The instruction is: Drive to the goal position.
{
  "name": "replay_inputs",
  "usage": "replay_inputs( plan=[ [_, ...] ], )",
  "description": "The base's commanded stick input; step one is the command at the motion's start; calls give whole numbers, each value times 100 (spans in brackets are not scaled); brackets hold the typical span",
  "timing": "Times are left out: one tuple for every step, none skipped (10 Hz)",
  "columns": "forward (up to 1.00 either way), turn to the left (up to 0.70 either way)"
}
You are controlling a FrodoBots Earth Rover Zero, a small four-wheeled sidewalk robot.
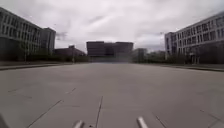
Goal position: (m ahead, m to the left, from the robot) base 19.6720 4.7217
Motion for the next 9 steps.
replay_inputs(
  plan=[
    [100,0],
    [100,0],
    [100,0],
    [100,0],
    [100,0],
    [100,0],
    [100,0],
    [100,0],
    [100,0]
  ],
)
